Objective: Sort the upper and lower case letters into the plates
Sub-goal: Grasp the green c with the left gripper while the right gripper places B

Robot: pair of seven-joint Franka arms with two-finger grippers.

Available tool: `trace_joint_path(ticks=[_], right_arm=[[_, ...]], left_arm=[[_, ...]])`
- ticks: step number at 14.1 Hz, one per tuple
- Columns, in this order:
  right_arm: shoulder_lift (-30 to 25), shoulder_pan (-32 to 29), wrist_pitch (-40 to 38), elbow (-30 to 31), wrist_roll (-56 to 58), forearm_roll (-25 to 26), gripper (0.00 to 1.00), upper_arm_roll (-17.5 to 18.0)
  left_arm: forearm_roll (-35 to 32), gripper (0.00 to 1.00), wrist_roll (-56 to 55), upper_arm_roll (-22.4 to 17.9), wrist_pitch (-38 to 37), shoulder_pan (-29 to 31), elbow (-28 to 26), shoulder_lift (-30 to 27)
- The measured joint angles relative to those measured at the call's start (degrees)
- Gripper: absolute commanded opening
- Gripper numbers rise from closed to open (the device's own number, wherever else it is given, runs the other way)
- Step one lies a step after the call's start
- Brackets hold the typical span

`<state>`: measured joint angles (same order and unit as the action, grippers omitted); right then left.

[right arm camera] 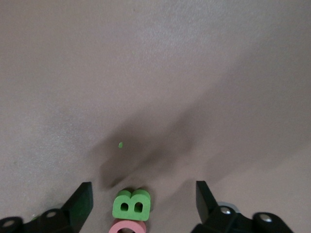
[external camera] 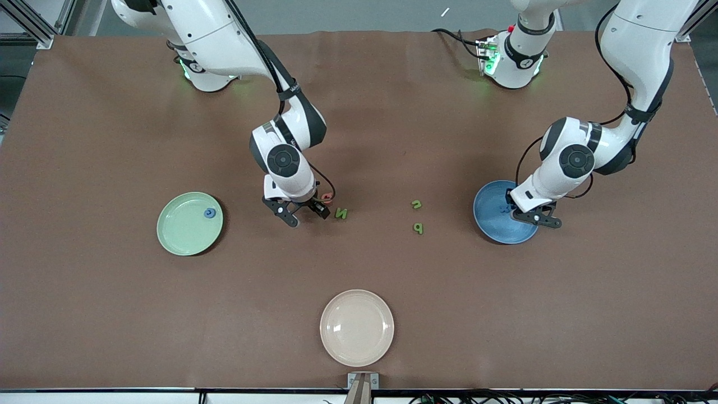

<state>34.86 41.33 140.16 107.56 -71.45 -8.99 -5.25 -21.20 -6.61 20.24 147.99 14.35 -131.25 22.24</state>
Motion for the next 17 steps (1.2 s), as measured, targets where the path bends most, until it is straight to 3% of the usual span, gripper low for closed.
trace_joint_path(ticks=[1, 4, 9, 11, 14, 17], right_arm=[[0.2, 0.2, 0.5, 0.1, -0.4, 0.0, 0.88, 0.0], [0.8, 0.8, 1.7, 0.4, -1.4, 0.0, 0.79, 0.0], [0.9, 1.1, 2.4, 0.3, -1.6, 0.0, 0.44, -0.1], [0.7, 1.1, 2.3, 0.3, -1.8, 0.1, 0.31, -0.1], [0.2, 1.1, 1.9, 0.3, -2.3, 0.1, 0.03, -0.1], [0.3, 1.1, 1.9, 0.3, -2.4, 0.0, 0.00, -0.4]], left_arm=[[0.0, 0.97, 0.0, 0.3, 0.2, 0.0, 0.2, 0.0], [0.0, 0.99, 0.0, 2.8, 0.2, 0.1, 1.2, -1.0], [0.1, 0.99, -3.4, 8.7, -5.5, 0.2, 3.8, -2.9], [1.4, 0.99, -9.1, 11.8, -8.6, 0.1, 5.8, -3.0], [4.1, 0.99, -24.3, 16.4, -9.9, -1.1, 7.9, -2.6], [4.6, 0.99, -41.0, 17.6, -9.9, -6.3, 10.1, -0.4]])
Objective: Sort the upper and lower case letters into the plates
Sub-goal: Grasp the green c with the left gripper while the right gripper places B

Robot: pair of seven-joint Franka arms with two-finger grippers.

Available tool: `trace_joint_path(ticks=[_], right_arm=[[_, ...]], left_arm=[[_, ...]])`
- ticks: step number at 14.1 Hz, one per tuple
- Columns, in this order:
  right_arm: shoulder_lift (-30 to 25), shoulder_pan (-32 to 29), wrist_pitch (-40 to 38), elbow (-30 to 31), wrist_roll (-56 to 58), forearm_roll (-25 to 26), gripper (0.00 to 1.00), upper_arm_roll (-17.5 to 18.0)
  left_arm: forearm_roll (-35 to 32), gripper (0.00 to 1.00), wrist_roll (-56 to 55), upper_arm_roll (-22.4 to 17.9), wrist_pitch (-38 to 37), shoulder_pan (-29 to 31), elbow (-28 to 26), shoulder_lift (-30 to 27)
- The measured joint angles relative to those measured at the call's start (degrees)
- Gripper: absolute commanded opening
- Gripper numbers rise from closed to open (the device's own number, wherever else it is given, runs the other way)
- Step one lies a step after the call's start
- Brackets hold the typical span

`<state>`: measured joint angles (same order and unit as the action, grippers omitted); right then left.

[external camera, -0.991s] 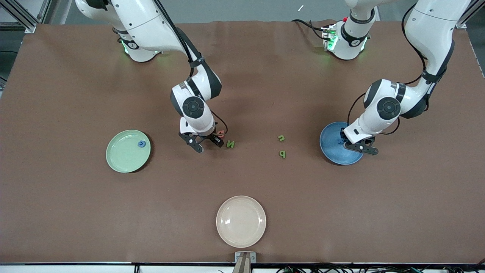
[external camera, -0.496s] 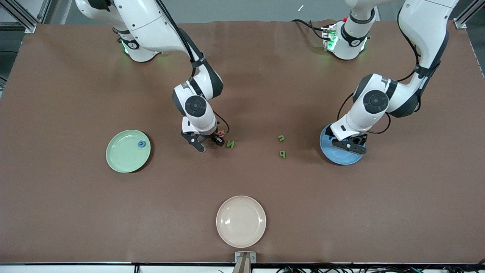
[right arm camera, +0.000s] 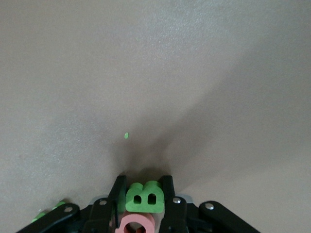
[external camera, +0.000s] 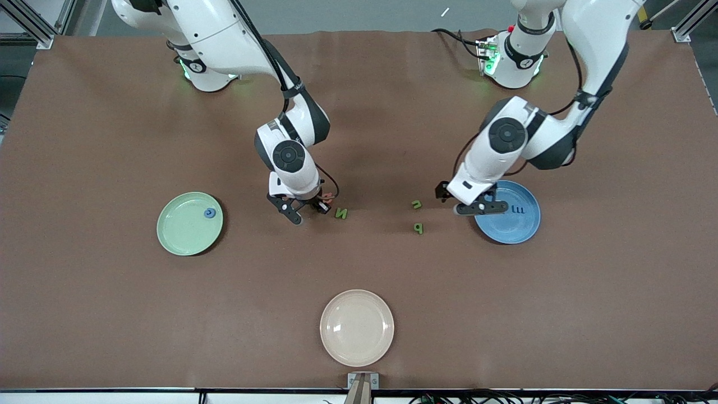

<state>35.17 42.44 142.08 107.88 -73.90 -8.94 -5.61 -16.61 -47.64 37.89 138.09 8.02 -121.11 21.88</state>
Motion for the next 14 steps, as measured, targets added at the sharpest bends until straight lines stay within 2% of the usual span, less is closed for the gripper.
trace_joint_path(ticks=[4, 8, 11, 14], right_arm=[[-0.7, -2.7, -0.1, -0.3, 3.5, 0.0, 0.00, -1.1], [-5.4, -12.8, -5.7, -0.7, 19.5, 0.0, 0.00, -1.6], [-9.3, -21.6, -11.6, -0.3, 34.6, 0.0, 0.00, -1.7], [-11.6, -28.4, -12.6, 3.1, 47.4, 0.0, 0.00, -1.7]], left_arm=[[-0.5, 0.99, -15.7, -0.1, 0.0, -5.3, 3.8, 5.5], [-5.8, 0.99, -25.2, -0.3, 2.0, -5.7, 5.4, 10.5], [-10.3, 0.93, -31.5, -0.3, 2.7, -6.0, 6.8, 14.0], [-12.4, 0.82, -34.7, -1.1, 2.7, -7.5, 7.6, 16.1]])
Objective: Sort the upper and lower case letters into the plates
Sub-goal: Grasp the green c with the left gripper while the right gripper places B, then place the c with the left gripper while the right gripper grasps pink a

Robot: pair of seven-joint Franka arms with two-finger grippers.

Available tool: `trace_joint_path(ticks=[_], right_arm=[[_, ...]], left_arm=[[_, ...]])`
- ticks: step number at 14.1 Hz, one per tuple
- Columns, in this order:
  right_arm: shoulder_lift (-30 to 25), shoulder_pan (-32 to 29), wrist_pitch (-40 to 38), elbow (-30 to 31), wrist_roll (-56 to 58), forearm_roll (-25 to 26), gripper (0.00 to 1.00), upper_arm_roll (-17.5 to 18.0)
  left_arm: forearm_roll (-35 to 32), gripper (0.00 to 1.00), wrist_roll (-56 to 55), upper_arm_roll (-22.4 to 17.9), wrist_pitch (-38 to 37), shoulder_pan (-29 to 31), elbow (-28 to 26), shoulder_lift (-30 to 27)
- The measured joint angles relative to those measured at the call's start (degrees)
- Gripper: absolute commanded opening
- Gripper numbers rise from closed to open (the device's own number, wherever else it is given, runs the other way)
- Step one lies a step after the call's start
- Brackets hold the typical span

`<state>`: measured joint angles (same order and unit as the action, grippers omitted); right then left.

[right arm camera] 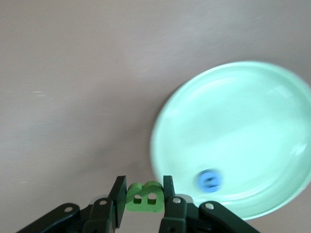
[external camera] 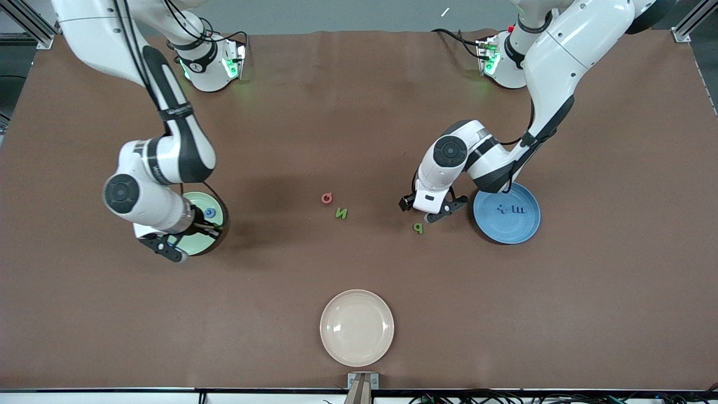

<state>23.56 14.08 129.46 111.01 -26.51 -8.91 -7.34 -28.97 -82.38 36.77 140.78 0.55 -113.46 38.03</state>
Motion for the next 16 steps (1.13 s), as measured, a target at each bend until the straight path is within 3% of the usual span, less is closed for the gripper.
trace_joint_path(ticks=[6, 8, 10, 11, 12, 13, 14, 16], right_arm=[[-0.9, -6.8, 8.3, 9.7, 13.4, 0.0, 0.01, 0.0], [-0.9, -8.1, 12.3, 12.6, 15.5, 0.0, 0.02, 0.0], [-0.8, -8.3, 15.6, 15.4, 15.9, 0.0, 0.03, 0.2], [-0.8, -8.3, 16.5, 16.4, 15.9, 0.0, 0.10, 0.4], [-0.9, -8.3, 16.7, 16.9, 15.9, 0.0, 0.32, 0.5], [-0.9, -8.3, 16.7, 17.0, 15.9, 0.0, 0.83, 0.6], [-0.9, -8.3, 16.7, 17.1, 15.9, 0.0, 1.00, 0.6], [-0.9, -8.3, 16.0, 16.9, 15.8, 0.0, 1.00, 0.6]], left_arm=[[-0.8, 0.64, -0.3, -2.1, 0.4, -2.2, 0.6, 0.7], [-1.7, 0.54, -0.3, -2.2, 0.5, -2.2, 1.0, 1.0], [-1.9, 0.50, -0.3, -2.3, 0.6, -2.2, 1.1, 1.2], [-1.9, 0.48, -0.3, -2.3, 0.6, -2.2, 1.2, 1.2], [-2.0, 0.44, -0.3, -2.3, 0.6, -2.2, 1.3, 1.2], [-2.0, 0.41, -0.3, -2.3, 0.6, -2.2, 1.4, 1.2], [-2.0, 0.36, -0.3, -2.3, 0.6, -2.2, 1.5, 1.2], [-2.1, 0.27, -0.3, -2.3, 0.6, -2.2, 1.5, 1.2]])
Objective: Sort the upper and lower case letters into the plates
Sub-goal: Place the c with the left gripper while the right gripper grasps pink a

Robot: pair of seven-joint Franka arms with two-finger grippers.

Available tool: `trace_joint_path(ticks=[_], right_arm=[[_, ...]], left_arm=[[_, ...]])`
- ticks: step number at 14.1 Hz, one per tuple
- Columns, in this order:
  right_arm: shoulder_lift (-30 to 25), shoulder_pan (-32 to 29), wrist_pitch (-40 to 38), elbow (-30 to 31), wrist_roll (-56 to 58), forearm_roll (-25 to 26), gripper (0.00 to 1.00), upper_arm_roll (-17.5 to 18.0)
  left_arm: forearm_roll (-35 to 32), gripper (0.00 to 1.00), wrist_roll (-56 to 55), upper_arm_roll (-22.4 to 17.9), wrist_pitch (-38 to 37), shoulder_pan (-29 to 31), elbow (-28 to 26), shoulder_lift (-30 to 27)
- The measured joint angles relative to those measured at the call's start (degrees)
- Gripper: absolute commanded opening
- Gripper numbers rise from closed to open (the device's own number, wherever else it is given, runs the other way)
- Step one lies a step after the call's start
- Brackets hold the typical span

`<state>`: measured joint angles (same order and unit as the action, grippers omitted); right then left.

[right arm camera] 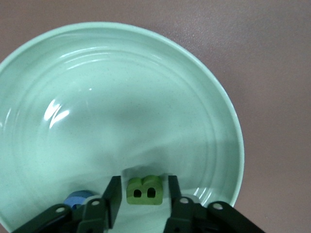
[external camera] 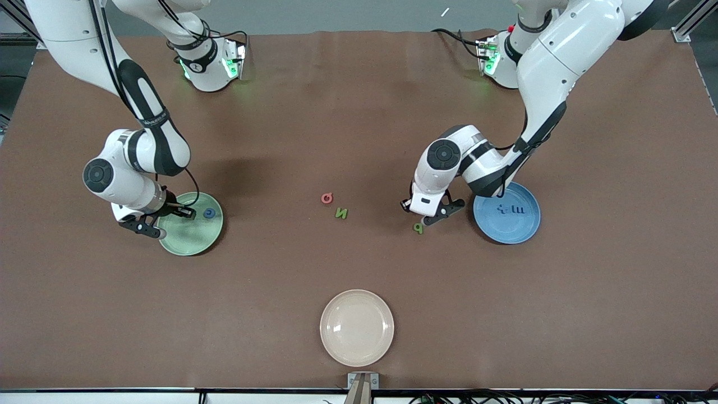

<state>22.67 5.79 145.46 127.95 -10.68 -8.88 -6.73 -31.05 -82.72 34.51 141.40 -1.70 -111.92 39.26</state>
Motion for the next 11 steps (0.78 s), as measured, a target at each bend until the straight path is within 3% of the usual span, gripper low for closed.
trace_joint_path(ticks=[2, 5, 8, 11], right_arm=[[-0.4, 0.0, -4.6, -1.9, -0.7, -0.1, 1.00, 0.3], [-2.5, 2.2, -15.3, -8.7, -9.7, -0.1, 1.00, 1.4], [-3.3, 12.0, -17.0, -12.7, -25.9, -0.1, 1.00, 2.2], [-1.3, 21.7, -13.4, -14.2, -39.0, -0.1, 1.00, 2.5]], left_arm=[[-0.1, 0.18, 0.0, 0.0, 0.0, 0.0, 0.2, 0.0], [-0.1, 0.15, 0.0, 0.0, 0.0, -0.3, 0.5, 0.1], [-0.4, 0.15, 2.5, -0.1, -1.4, 0.1, 1.3, -0.3], [0.1, 0.15, 11.4, 0.0, -8.4, 1.2, 2.4, -3.9]])
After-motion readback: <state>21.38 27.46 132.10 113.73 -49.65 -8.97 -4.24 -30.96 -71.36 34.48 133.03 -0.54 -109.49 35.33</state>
